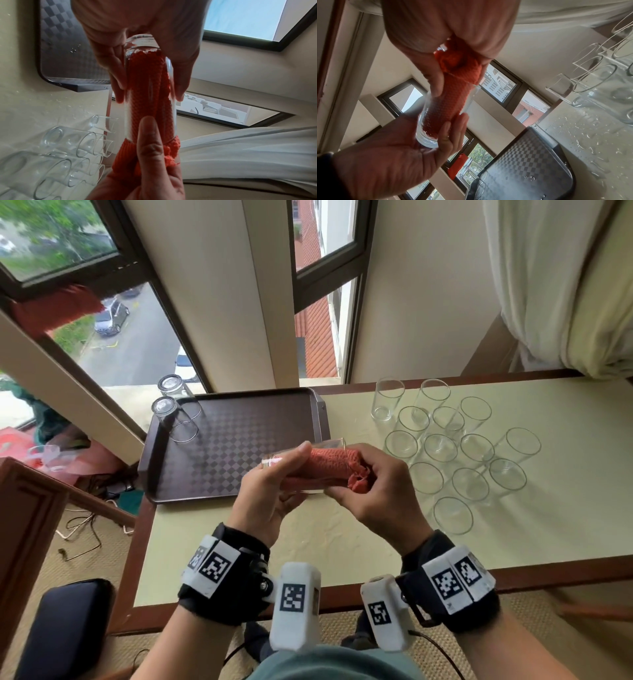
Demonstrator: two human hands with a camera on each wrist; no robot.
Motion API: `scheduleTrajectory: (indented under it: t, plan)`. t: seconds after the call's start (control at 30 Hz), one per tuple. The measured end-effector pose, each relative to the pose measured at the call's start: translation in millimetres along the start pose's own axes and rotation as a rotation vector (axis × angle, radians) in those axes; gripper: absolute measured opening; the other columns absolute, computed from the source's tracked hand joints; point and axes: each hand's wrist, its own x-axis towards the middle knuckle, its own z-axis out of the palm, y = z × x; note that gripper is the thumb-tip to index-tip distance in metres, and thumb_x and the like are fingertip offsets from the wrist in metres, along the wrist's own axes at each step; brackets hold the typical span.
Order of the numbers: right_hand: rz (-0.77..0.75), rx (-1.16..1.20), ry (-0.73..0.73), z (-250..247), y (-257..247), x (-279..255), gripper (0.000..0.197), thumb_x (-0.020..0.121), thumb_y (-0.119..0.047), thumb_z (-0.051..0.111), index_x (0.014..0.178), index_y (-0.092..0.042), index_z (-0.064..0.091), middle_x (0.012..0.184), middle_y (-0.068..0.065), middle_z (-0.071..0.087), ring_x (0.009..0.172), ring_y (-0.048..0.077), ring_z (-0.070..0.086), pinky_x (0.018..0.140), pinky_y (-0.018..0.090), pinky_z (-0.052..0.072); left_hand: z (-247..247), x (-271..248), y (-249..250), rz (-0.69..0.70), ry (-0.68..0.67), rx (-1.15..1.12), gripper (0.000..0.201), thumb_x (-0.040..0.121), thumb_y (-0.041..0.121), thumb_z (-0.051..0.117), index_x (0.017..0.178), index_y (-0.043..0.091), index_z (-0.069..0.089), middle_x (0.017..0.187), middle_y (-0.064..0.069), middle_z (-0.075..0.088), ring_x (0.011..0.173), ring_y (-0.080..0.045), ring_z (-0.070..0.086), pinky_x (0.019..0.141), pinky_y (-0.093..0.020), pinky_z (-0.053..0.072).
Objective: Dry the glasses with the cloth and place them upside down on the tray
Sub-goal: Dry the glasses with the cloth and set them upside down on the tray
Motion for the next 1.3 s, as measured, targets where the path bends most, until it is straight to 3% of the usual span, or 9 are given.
scheduleTrajectory:
  t: [0.23,0.43,0.6,0.73,0.83,1.0,1.13,1.23,1.3]
  plan:
    - [0.066,0.141,0.043,3,-11,1,0.029,0.076,-0.019,0.073,0.103,-0.015,0.064,0.085,-0.012,0.065,0.076,-0.003,0.063,0.069,0.011,0.050,11,-3,12,0.041,-0.021,-0.046,0.040,0.068,0.033,0.079,0.099,0.011,0.066,0.078,-0.004,0.071,0.064,-0.014,0.069,0.053,-0.019,0.052]
    - [0.207,0.237,-0.060,4,-15,7,0.042,0.074,-0.002,0.084,0.107,-0.016,0.062,0.097,0.000,0.070,0.090,0.013,0.070,0.081,0.027,0.060,17,-8,9,0.167,0.032,0.002,0.073,0.062,0.027,0.091,0.121,-0.004,0.062,0.101,-0.019,0.073,0.078,-0.024,0.072,0.062,-0.027,0.057]
    - [0.228,0.352,-0.031,-6,-15,20,0.049,0.063,0.018,0.081,0.097,-0.015,0.070,0.091,0.003,0.074,0.088,0.021,0.074,0.076,0.046,0.063,13,-10,9,0.248,-0.071,0.077,0.066,0.056,0.035,0.085,0.113,0.016,0.057,0.103,-0.007,0.070,0.089,-0.021,0.071,0.068,-0.029,0.057]
    - [0.118,0.286,0.000,-16,-11,24,0.053,0.058,0.020,0.082,0.083,-0.024,0.068,0.074,-0.011,0.072,0.077,0.008,0.070,0.069,0.034,0.063,4,-8,25,0.106,-0.215,0.171,0.071,0.061,0.046,0.084,0.119,0.014,0.059,0.097,-0.008,0.073,0.073,-0.025,0.072,0.060,-0.031,0.057]
    - [0.028,0.133,-0.053,-16,-11,25,0.059,0.061,0.018,0.081,0.085,-0.033,0.064,0.077,-0.014,0.068,0.076,0.003,0.068,0.066,0.029,0.062,-1,-6,27,0.105,-0.185,0.195,0.066,0.061,0.041,0.084,0.115,0.008,0.065,0.087,-0.010,0.071,0.058,-0.021,0.065,0.055,-0.028,0.053]
    - [0.166,0.319,-0.179,-16,-14,30,0.056,0.070,0.032,0.059,0.095,-0.017,0.066,0.089,-0.002,0.070,0.086,0.008,0.071,0.064,0.026,0.061,-3,-9,25,0.364,-0.148,0.268,0.057,0.060,0.011,0.095,0.111,0.010,0.068,0.094,-0.011,0.074,0.067,-0.021,0.071,0.061,-0.028,0.060]
    - [0.225,0.455,-0.190,-17,-18,33,0.059,0.066,0.039,0.053,0.093,-0.011,0.069,0.078,-0.005,0.075,0.080,0.013,0.074,0.061,0.025,0.059,-4,-13,20,0.550,-0.201,0.430,0.066,0.059,0.014,0.091,0.118,0.017,0.061,0.111,-0.003,0.073,0.095,-0.020,0.073,0.080,-0.028,0.059]
    - [0.251,0.508,-0.176,-17,-15,32,0.062,0.065,0.041,0.043,0.089,-0.009,0.070,0.077,-0.002,0.075,0.078,0.018,0.074,0.057,0.026,0.059,-6,-10,20,0.445,-0.211,0.416,0.071,0.056,0.022,0.093,0.119,0.019,0.061,0.112,-0.006,0.071,0.094,-0.023,0.073,0.077,-0.031,0.060]
    - [0.230,0.476,-0.201,-16,-15,29,0.060,0.067,0.039,0.046,0.090,-0.010,0.070,0.082,-0.004,0.075,0.085,0.018,0.073,0.059,0.028,0.060,-9,-9,24,0.276,-0.209,0.375,0.070,0.054,0.029,0.090,0.118,0.017,0.063,0.099,-0.007,0.074,0.074,-0.020,0.072,0.063,-0.026,0.058]
